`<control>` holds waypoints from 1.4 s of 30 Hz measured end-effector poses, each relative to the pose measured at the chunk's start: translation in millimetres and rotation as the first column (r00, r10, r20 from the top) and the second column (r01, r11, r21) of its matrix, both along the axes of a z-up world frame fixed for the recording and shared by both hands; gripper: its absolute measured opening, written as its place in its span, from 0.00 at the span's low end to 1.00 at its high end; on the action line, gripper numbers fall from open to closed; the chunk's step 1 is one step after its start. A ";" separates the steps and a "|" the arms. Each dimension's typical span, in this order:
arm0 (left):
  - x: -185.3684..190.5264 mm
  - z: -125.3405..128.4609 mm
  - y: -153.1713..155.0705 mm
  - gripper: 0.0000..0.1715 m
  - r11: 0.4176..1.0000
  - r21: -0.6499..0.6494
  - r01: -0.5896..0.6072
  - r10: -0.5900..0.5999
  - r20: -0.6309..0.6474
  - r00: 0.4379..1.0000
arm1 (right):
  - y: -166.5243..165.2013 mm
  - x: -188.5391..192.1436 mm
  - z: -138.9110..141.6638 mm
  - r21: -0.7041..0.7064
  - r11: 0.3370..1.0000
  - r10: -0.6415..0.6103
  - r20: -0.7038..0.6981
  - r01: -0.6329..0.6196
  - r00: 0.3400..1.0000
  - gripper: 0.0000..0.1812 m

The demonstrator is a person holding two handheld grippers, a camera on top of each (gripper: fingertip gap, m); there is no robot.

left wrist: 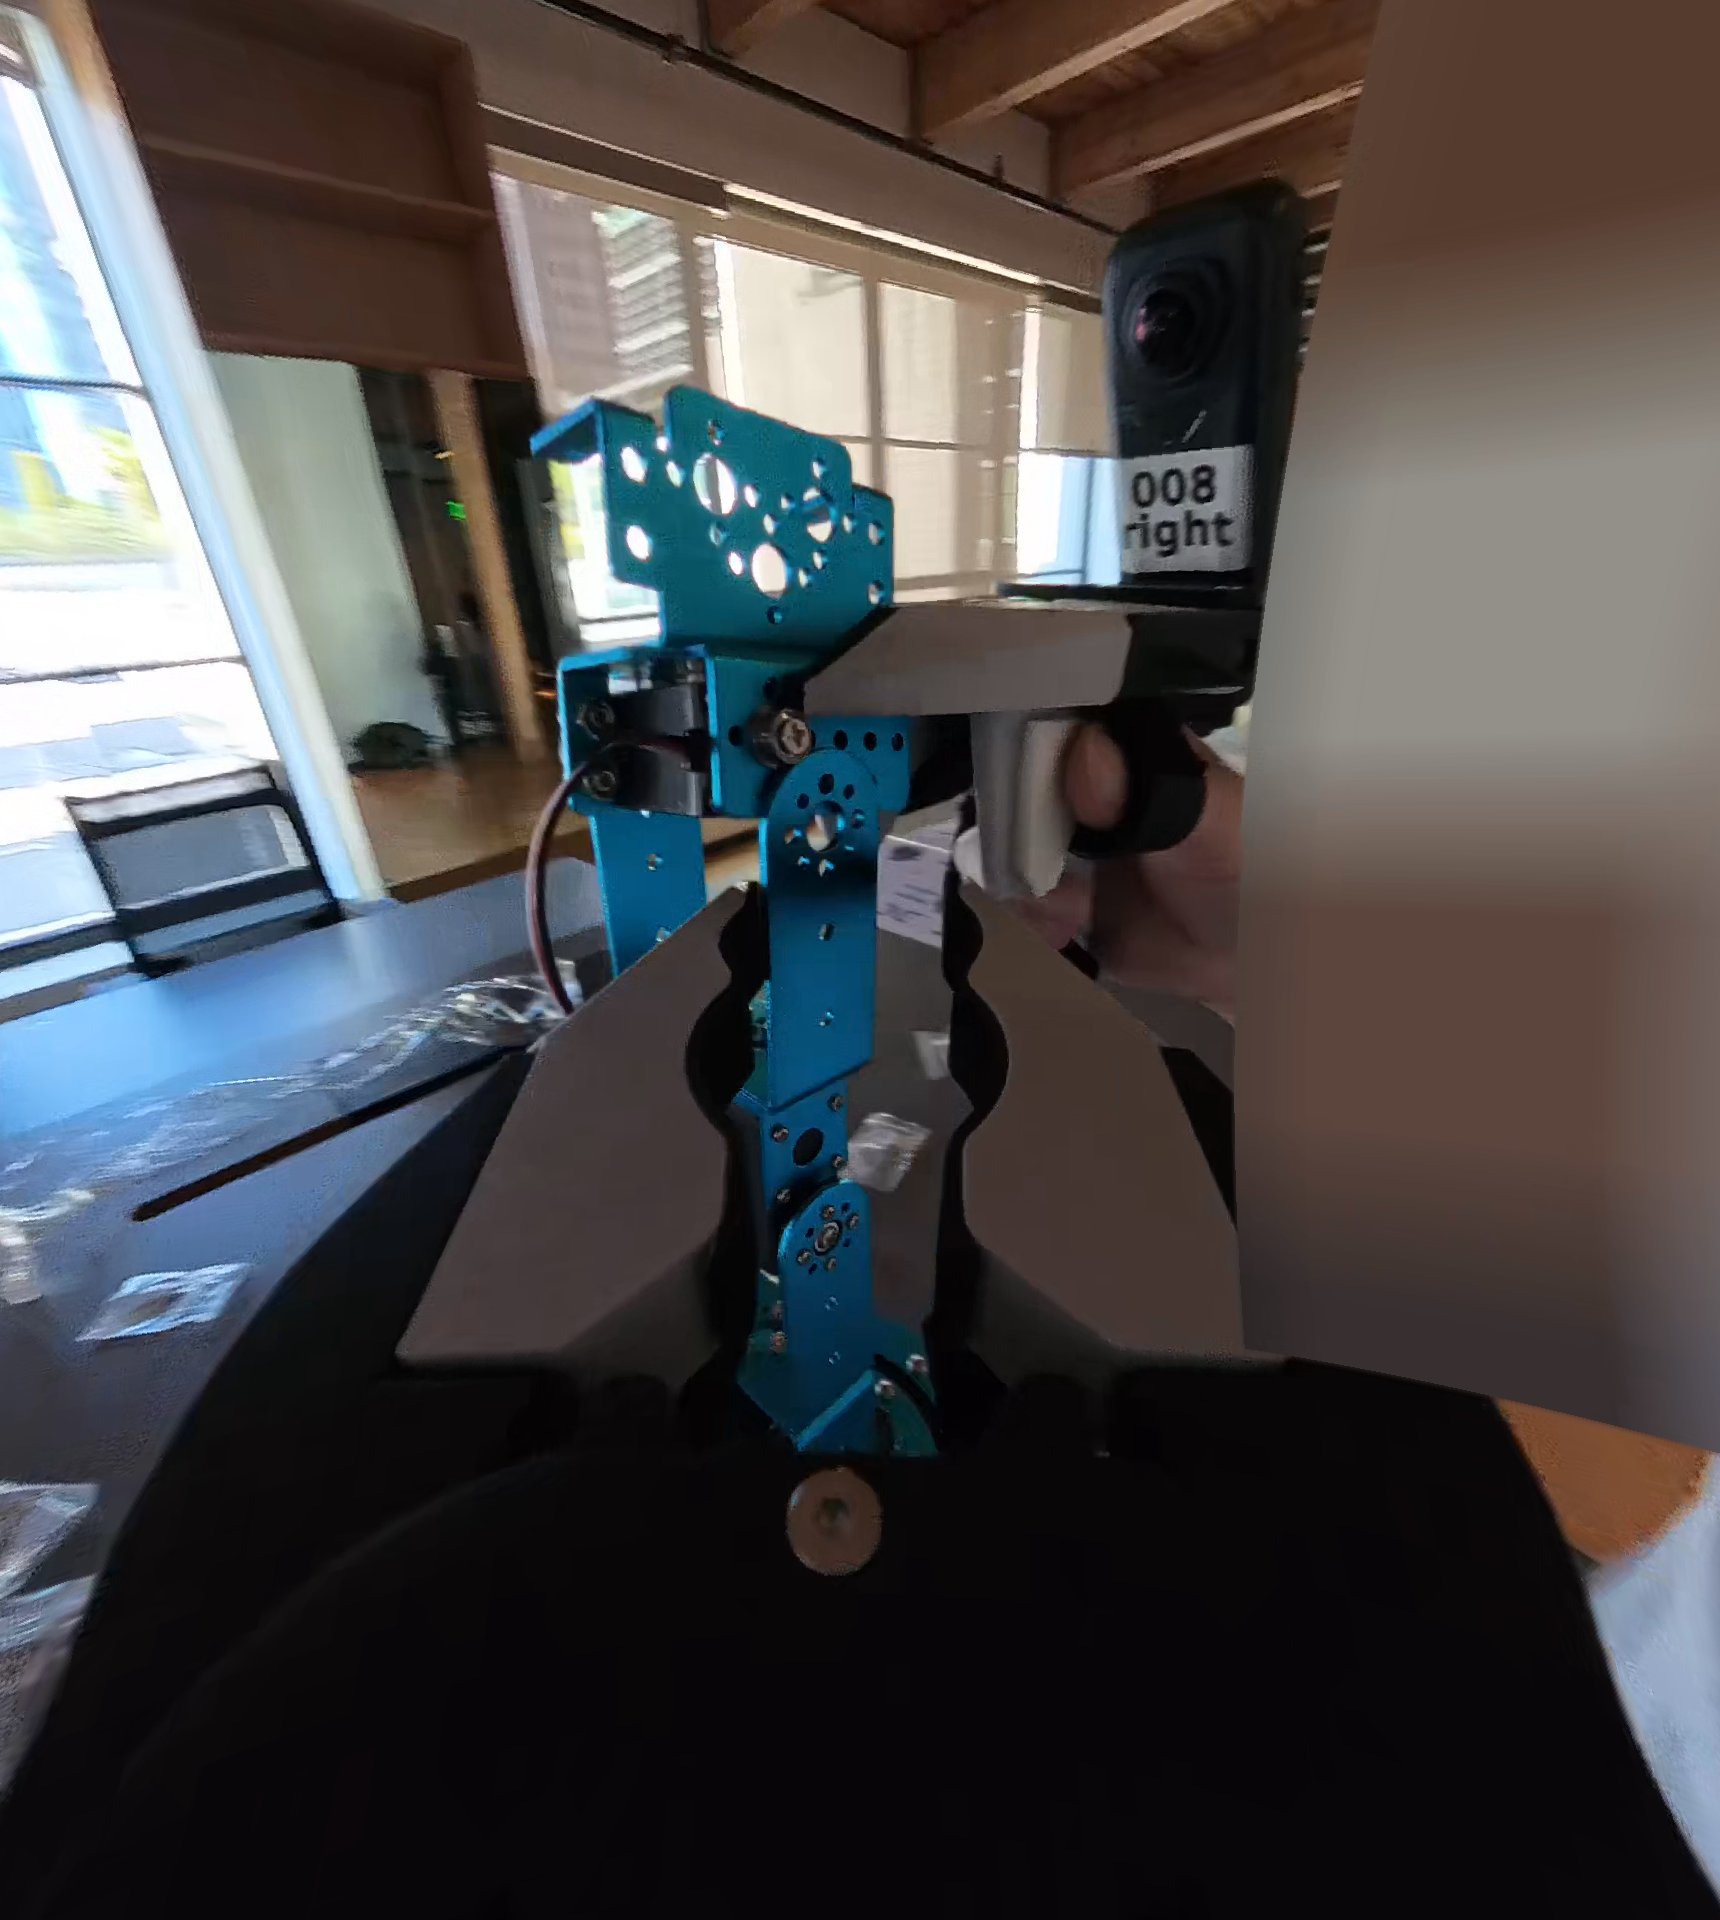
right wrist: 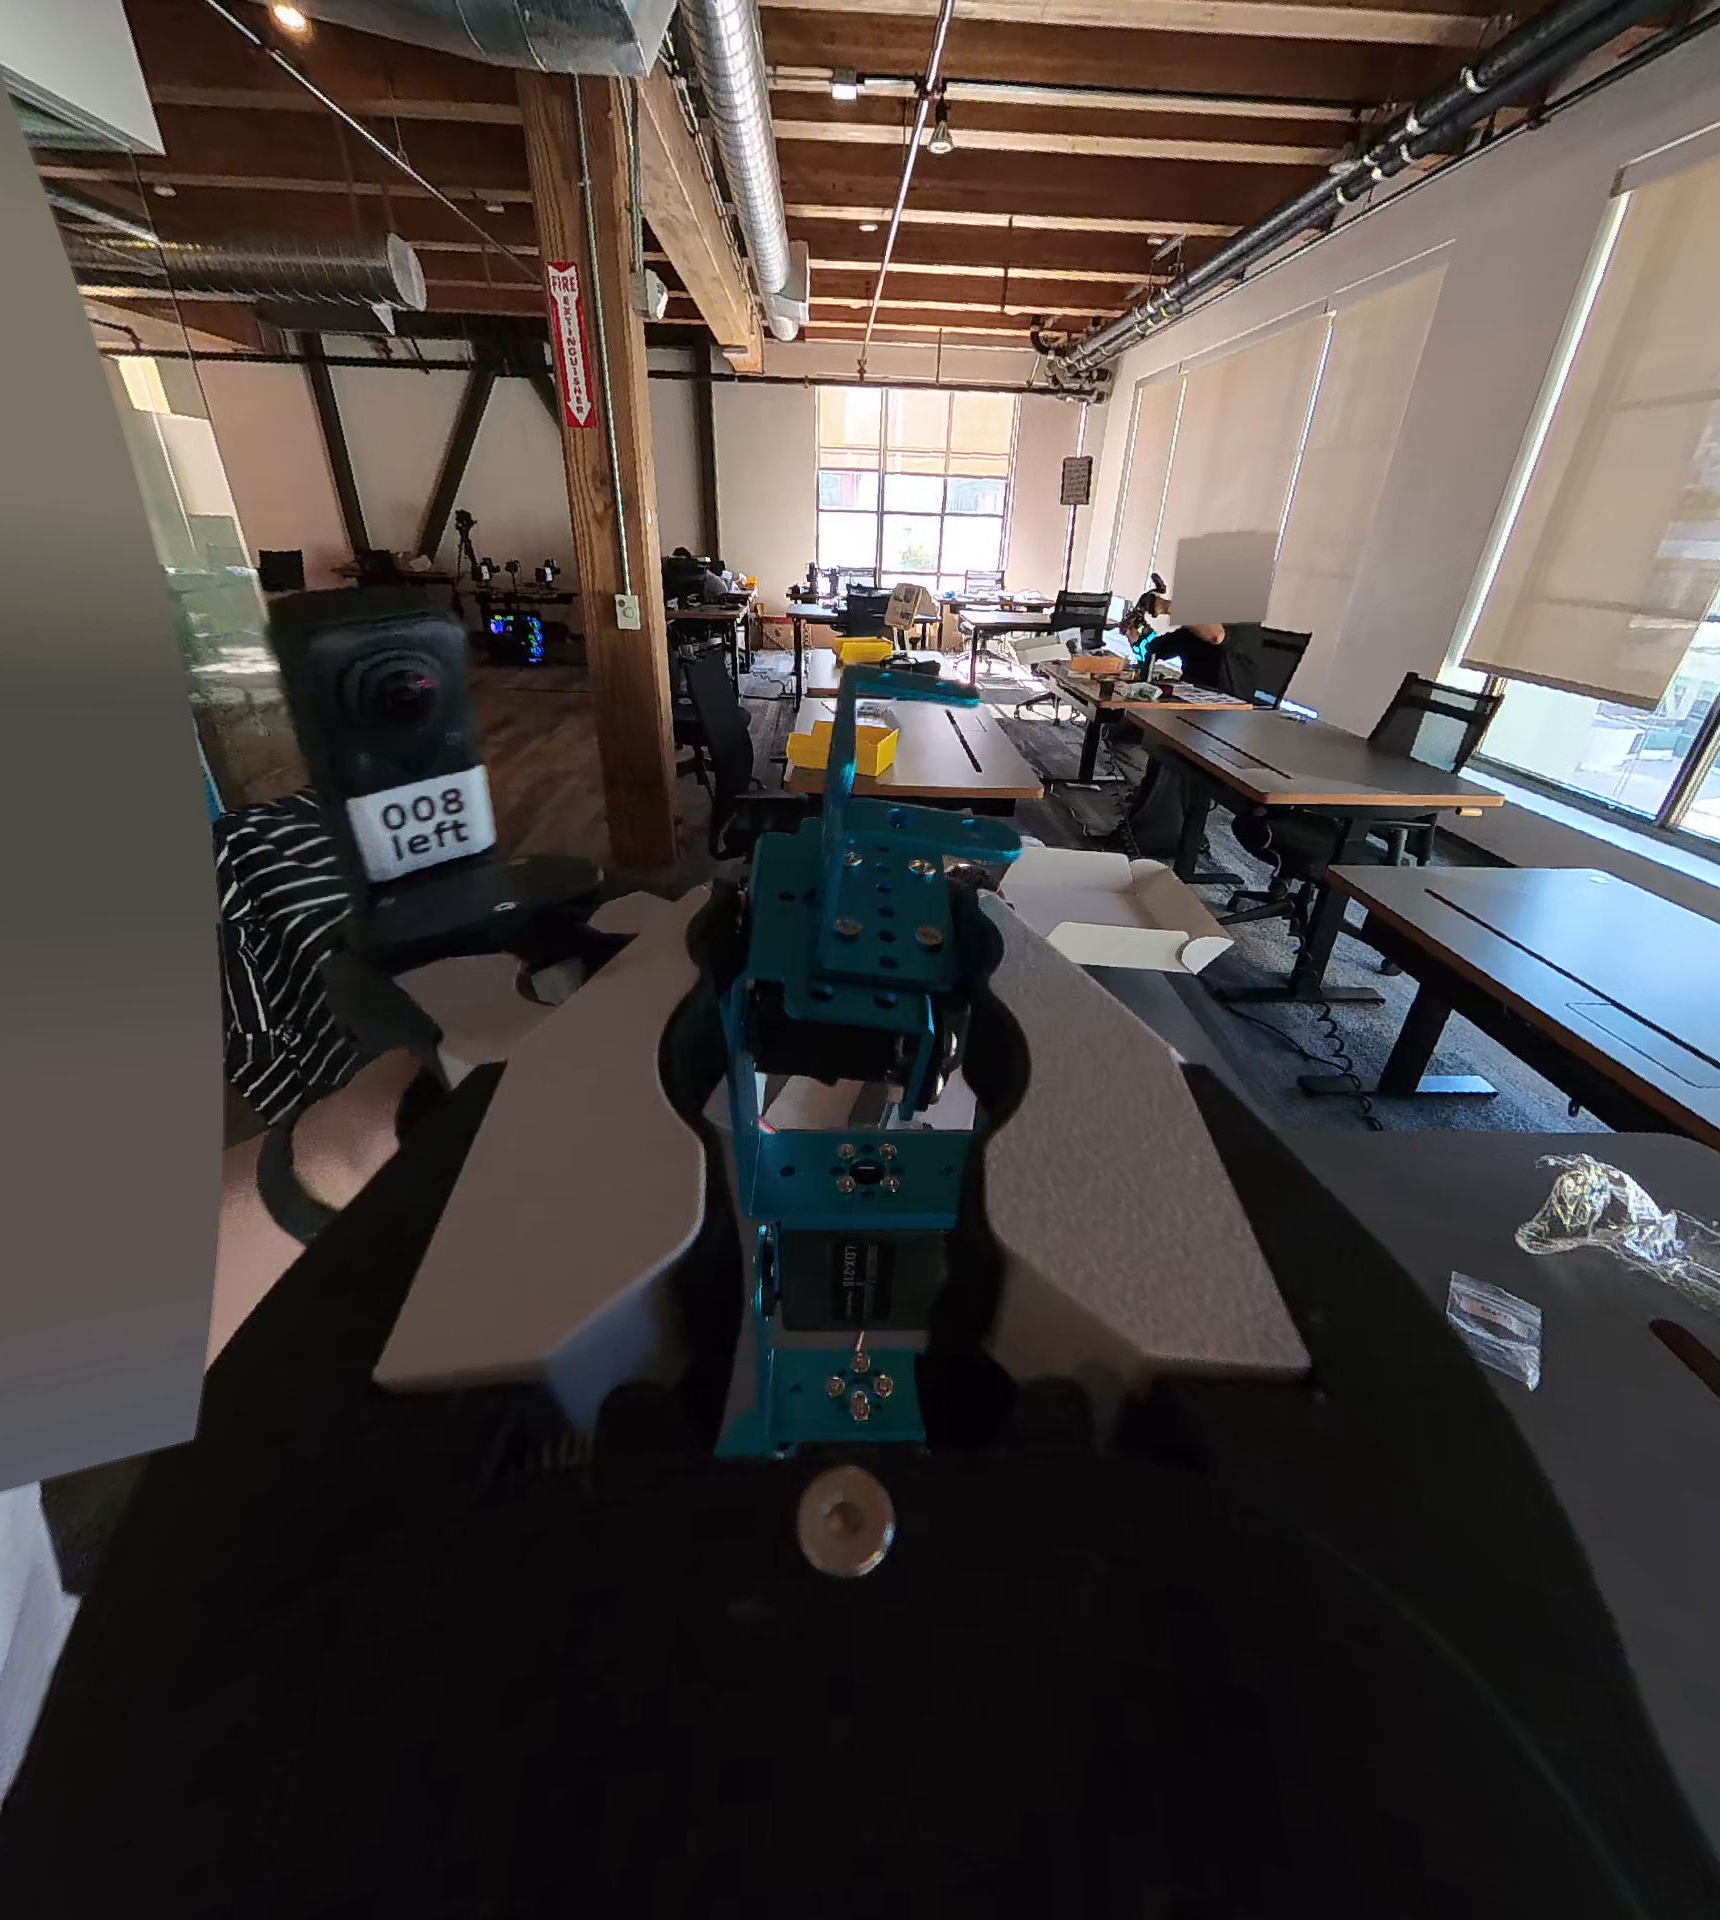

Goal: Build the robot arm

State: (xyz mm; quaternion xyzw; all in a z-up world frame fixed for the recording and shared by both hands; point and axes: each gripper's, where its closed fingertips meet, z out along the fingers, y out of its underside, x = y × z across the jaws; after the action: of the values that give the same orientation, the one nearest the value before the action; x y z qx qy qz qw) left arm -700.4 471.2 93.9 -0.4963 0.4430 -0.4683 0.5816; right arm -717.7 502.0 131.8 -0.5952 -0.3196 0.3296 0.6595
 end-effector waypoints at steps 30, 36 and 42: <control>-7.7 9.9 -6.6 0.01 0.771 -0.096 0.629 -0.623 0.091 0.777 | 0.1 1.6 -0.4 0.009 1.000 0.029 -0.035 -0.029 0.999 0.23; -7.6 9.9 -6.9 0.01 0.779 -0.089 0.621 -0.615 0.091 0.784 | 0.1 1.5 -0.8 0.003 1.000 0.030 -0.025 -0.030 0.999 0.24; -7.6 10.1 -7.3 0.01 0.766 -0.119 0.632 -0.622 0.111 0.775 | -0.9 1.3 -0.5 0.016 0.999 0.034 -0.035 -0.034 0.999 0.23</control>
State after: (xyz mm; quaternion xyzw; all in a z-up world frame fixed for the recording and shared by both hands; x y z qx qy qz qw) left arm -708.0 464.0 104.0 -0.3466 0.5278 -0.6831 0.3669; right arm -716.4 501.1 131.3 -0.5787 -0.3206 0.3488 0.6638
